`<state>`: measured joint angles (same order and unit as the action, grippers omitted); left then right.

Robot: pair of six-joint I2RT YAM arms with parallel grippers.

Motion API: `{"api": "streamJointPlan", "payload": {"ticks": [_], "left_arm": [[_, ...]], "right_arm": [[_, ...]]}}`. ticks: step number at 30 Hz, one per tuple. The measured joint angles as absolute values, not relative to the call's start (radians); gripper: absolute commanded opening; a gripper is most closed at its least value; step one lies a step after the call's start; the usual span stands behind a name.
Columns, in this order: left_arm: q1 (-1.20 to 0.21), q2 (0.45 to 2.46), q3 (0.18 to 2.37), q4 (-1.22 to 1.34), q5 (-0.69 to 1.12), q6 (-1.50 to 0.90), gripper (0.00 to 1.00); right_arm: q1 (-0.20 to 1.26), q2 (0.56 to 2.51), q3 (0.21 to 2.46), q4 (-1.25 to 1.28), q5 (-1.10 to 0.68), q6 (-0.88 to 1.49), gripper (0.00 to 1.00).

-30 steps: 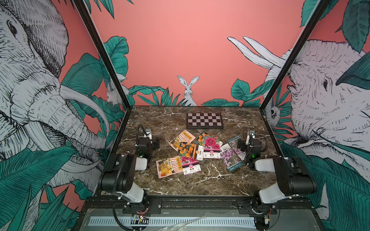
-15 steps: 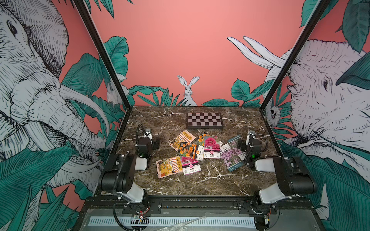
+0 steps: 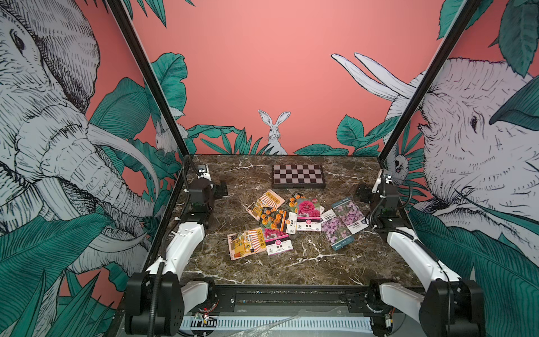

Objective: Arrange the seed packets in a row
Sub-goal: Pick up the seed packet from the center of the board.

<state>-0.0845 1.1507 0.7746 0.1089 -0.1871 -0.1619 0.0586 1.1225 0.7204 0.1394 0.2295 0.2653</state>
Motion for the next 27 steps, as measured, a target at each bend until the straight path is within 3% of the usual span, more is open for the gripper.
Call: {"api": "streamJointPlan", "payload": {"ticks": [6,15,20,27], "left_arm": [[-0.088,1.140,0.842,-0.141,0.020,-0.323,0.97],[-0.244,1.185,0.839,-0.399,0.159,-0.418,0.89],[-0.308,1.229,0.792,-0.410,0.213,-0.469,0.85],[-0.359,1.364,0.765,-0.305,0.325,-0.540,0.74]], "right_arm": [[0.121,1.150,0.825,-0.104,0.079,0.421,0.99],[0.469,1.412,0.935,-0.226,-0.103,0.585,0.92],[0.622,1.591,1.043,-0.231,-0.147,0.632,0.83],[0.709,1.770,1.167,-0.228,-0.169,0.667,0.72]]}}
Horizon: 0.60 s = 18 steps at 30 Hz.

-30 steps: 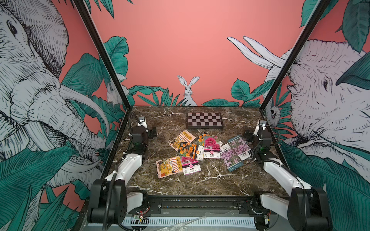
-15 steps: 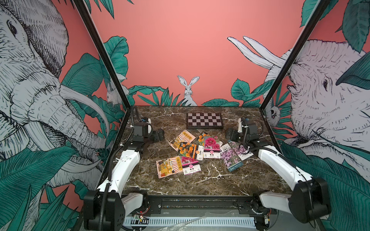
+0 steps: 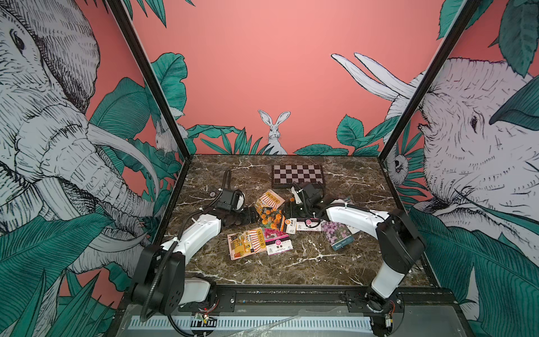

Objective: Arrange the seed packets in a row
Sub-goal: Pick up the seed packet from the center of the board.

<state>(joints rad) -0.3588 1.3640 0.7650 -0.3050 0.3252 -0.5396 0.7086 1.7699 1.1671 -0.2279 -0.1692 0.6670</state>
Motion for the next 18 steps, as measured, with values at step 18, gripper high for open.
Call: {"api": "streamJointPlan", "payload": {"ticks": [18], "left_arm": [[-0.373,1.650,0.797,-0.083,0.470,-0.603,0.46]], "right_arm": [[0.711,1.878,1.200,-0.290,-0.168,0.701,0.68]]}}
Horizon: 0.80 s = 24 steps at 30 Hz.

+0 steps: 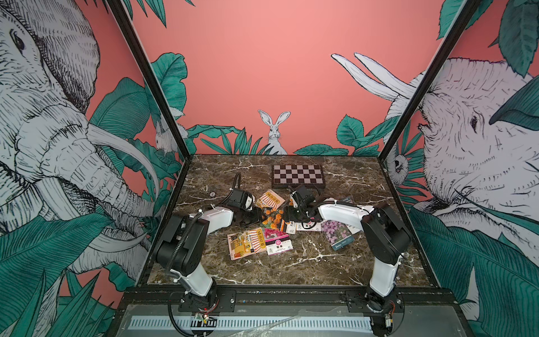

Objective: Arrange the seed packets in a row
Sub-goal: Pick up the seed packet from the center of the board.

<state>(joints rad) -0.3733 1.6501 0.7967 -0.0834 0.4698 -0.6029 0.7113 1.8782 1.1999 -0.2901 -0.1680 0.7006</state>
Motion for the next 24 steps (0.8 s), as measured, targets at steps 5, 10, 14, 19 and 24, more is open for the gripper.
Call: {"api": "streamJointPlan", "payload": {"ticks": [5,10,14,19,24], "left_arm": [[-0.374,1.674,0.797,-0.033,0.504,-0.624,0.31],[-0.374,1.673,0.797,-0.013,0.518,-0.621,0.17],[-0.374,1.664,0.797,-0.015,0.522,-0.605,0.05],[-0.374,1.612,0.816,-0.074,0.517,-0.527,0.00],[-0.374,1.552,0.915,-0.203,0.498,-0.385,0.00]], "right_arm": [[0.711,1.900,1.200,-0.289,-0.181,0.715,0.67],[0.710,1.901,1.197,-0.278,-0.187,0.730,0.67],[0.710,1.901,1.196,-0.275,-0.187,0.733,0.67],[0.697,1.888,1.177,-0.249,-0.197,0.733,0.69],[0.628,1.827,1.162,-0.235,-0.229,0.678,0.77]]}}
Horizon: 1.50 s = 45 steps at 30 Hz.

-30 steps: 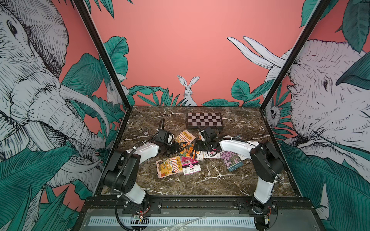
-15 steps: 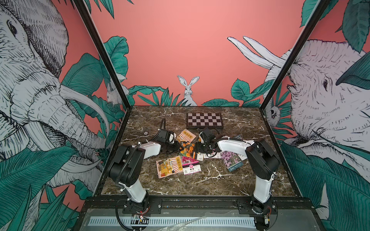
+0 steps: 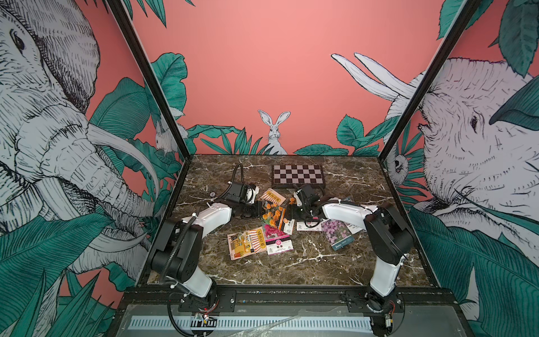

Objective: Arrange the seed packets in a row
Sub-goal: Pick up the seed packet from the center of the board, then place the seed packet at the center of the board.

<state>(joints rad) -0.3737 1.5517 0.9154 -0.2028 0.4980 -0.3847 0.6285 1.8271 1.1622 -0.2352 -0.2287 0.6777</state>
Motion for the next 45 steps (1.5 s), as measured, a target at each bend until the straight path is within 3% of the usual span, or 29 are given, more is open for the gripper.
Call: {"api": "streamJointPlan", "payload": {"ticks": [4,14,17,20,23,31,33,35,36,39,40,42,43,45], "left_arm": [[-0.373,1.497,1.023,-0.302,0.479,-0.231,0.00],[-0.374,1.472,1.262,-0.422,0.500,0.073,0.00],[-0.374,1.482,1.301,-0.433,0.519,0.119,0.00],[-0.374,1.504,1.330,-0.438,0.543,0.145,0.00],[-0.374,1.520,1.336,-0.440,0.554,0.155,0.00],[-0.373,1.531,1.339,-0.443,0.532,0.157,0.00],[-0.374,1.531,1.339,-0.436,0.521,0.154,0.00],[-0.374,1.531,1.339,-0.429,0.503,0.142,0.02],[-0.374,1.531,1.339,-0.428,0.487,0.127,0.14],[-0.377,1.531,1.338,-0.407,0.408,0.062,0.63],[-0.377,1.531,1.338,-0.398,0.367,0.025,0.75],[-0.377,1.531,1.328,-0.375,0.290,-0.052,0.85],[-0.377,1.527,1.312,-0.356,0.261,-0.091,0.97],[-0.375,1.519,1.263,-0.308,0.239,-0.169,0.99]], "right_arm": [[0.553,1.778,1.206,-0.231,-0.295,0.529,0.99],[0.522,1.793,1.464,-0.231,-0.499,0.151,0.99],[0.506,1.834,1.531,-0.228,-0.564,0.088,0.94],[0.497,1.876,1.573,-0.236,-0.618,0.028,0.85],[0.494,1.908,1.592,-0.254,-0.660,-0.015,0.69],[0.479,1.923,1.590,-0.263,-0.758,-0.054,0.10],[0.472,1.923,1.585,-0.260,-0.783,-0.049,0.01],[0.469,1.921,1.571,-0.242,-0.799,-0.039,0.00],[0.469,1.917,1.559,-0.229,-0.803,-0.032,0.00],[0.469,1.898,1.508,-0.197,-0.796,0.011,0.00],[0.469,1.890,1.488,-0.183,-0.791,0.036,0.00],[0.469,1.874,1.451,-0.153,-0.772,0.101,0.00],[0.469,1.865,1.431,-0.130,-0.761,0.145,0.00],[0.467,1.843,1.391,-0.075,-0.737,0.238,0.00]]}}
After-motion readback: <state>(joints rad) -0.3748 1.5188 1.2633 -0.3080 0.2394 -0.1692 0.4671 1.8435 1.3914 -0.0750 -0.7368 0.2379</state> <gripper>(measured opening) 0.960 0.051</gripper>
